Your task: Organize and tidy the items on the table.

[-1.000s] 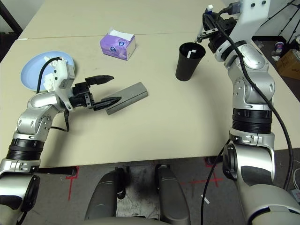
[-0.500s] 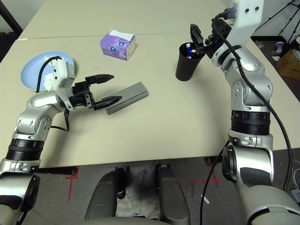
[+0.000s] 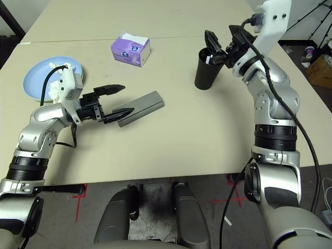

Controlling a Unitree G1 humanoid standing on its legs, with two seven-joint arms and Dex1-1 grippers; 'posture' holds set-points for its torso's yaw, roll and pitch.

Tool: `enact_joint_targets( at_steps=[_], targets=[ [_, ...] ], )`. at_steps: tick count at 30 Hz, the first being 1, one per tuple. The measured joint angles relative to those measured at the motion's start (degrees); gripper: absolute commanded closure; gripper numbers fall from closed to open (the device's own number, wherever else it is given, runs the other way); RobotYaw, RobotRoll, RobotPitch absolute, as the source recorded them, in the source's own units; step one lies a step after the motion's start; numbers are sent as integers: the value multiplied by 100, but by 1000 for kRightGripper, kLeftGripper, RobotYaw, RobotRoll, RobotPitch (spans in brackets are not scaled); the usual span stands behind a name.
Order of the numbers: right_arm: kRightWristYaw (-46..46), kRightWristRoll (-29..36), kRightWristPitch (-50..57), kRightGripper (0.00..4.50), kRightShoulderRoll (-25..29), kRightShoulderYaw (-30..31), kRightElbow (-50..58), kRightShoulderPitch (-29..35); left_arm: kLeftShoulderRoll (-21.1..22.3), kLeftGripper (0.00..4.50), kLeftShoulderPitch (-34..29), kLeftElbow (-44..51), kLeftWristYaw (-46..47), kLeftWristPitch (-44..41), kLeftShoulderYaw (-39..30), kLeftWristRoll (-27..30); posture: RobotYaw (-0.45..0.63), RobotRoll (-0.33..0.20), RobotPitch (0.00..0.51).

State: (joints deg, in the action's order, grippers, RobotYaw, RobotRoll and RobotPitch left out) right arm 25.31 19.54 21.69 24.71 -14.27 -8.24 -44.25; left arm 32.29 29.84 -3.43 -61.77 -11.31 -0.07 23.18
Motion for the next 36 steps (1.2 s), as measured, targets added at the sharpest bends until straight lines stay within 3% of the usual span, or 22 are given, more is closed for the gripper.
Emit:
enact_joint_targets(
  at_steps=[8,12,16,23,36],
  targets=[
    [93,111,-559,25,6,-235,-237,307,-5,0,249,13,541,4,-473,34,2,0,167],
    [-169,58,-1127,25,150,-570,-318,446,-244,0,256,60,1619,144,-1172,14,-2,0,168],
    [-672,-189,-1852,25,202,-883,-624,787,-453,0,-168,100,2708,425,-1655,-246,-5,0,168],
    [-1508,-319,-2844,25,143,-1353,-1844,948,-743,0,-477,-7,4380,865,-2382,-641,-11,0,170],
    [-195,-460,-3890,25,148,-775,-4308,229,-839,0,-857,-1011,5021,1665,-2630,-789,-18,0,171]
  ],
)
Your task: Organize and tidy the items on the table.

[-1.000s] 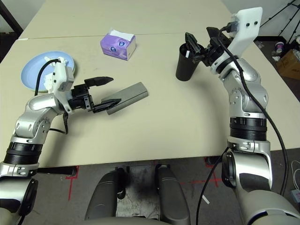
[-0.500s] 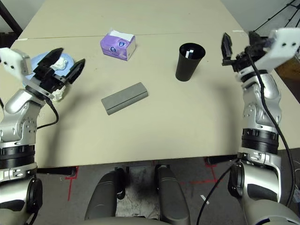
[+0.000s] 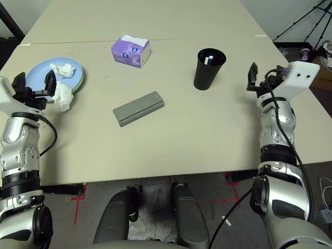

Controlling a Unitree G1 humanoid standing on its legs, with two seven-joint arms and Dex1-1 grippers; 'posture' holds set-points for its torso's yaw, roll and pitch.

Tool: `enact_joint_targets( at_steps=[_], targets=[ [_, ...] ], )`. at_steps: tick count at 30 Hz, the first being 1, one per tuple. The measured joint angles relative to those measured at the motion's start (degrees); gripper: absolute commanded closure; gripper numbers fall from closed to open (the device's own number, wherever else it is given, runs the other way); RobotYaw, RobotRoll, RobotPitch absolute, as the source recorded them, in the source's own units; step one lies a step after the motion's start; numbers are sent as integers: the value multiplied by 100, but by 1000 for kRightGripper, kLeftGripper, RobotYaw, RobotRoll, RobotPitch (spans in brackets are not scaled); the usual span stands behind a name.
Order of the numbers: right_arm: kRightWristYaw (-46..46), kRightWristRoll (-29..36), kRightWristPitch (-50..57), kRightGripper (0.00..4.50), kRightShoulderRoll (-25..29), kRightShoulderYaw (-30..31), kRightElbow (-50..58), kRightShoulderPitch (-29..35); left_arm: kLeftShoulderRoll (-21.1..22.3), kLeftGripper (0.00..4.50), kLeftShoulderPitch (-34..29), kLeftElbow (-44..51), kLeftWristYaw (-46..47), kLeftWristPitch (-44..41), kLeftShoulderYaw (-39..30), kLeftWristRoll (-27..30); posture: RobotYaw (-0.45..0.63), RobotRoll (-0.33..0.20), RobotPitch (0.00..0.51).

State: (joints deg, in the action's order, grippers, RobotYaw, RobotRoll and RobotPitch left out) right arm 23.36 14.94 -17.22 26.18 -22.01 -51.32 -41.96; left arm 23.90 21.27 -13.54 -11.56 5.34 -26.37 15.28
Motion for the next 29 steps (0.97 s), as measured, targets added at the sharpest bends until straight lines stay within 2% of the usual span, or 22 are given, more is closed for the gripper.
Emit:
enact_joint_targets(
  at_steps=[6,12,19,22,29],
  targets=[
    [592,82,-254,25,12,18,-527,-159,37,0,-88,-43,564,378,-248,-184,18,0,175],
    [741,203,-268,25,11,7,-527,-166,143,0,-209,-56,576,428,-291,-165,29,0,170],
    [753,288,-175,25,-19,14,-77,139,340,0,-197,-137,-174,350,-213,188,-8,0,160],
    [745,328,-78,25,-52,24,196,255,489,0,-159,-267,-684,107,-137,409,-16,0,159],
    [738,351,100,25,-56,53,615,361,684,0,-149,-404,-1212,-482,-52,698,-16,0,160]
  ],
)
